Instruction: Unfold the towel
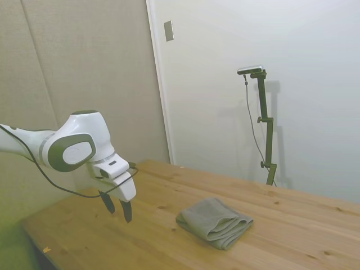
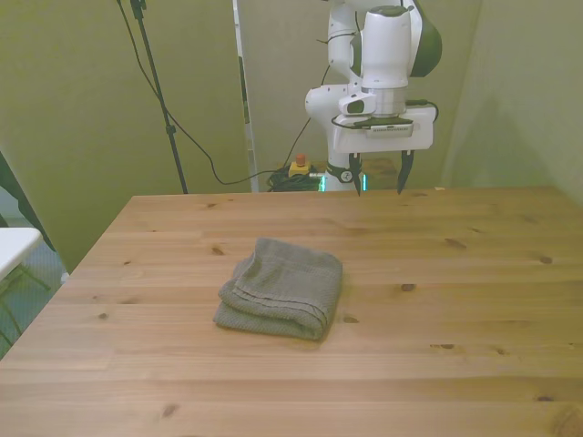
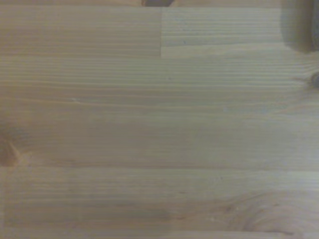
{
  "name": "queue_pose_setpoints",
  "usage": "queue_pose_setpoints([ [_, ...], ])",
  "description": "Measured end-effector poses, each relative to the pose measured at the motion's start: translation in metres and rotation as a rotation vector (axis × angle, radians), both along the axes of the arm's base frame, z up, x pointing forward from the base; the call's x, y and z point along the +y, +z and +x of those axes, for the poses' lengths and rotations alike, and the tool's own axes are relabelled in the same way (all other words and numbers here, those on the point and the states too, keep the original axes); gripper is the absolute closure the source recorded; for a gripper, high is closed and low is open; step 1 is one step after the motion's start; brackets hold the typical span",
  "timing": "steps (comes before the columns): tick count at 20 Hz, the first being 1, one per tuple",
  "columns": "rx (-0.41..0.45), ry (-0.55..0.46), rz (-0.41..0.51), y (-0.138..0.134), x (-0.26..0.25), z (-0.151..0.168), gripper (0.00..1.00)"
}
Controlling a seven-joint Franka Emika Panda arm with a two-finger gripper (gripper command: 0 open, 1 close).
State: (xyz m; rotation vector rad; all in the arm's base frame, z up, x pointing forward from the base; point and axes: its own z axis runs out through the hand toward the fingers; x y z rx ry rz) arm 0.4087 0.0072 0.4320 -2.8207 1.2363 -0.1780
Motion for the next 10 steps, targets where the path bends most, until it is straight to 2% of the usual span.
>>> queue_pose_setpoints([
  [4, -0.008, -0.019, 0.021, 0.003, -0.016, 0.002, 0.00],
  [10, -0.063, -0.102, 0.056, 0.024, -0.117, 0.004, 0.00],
])
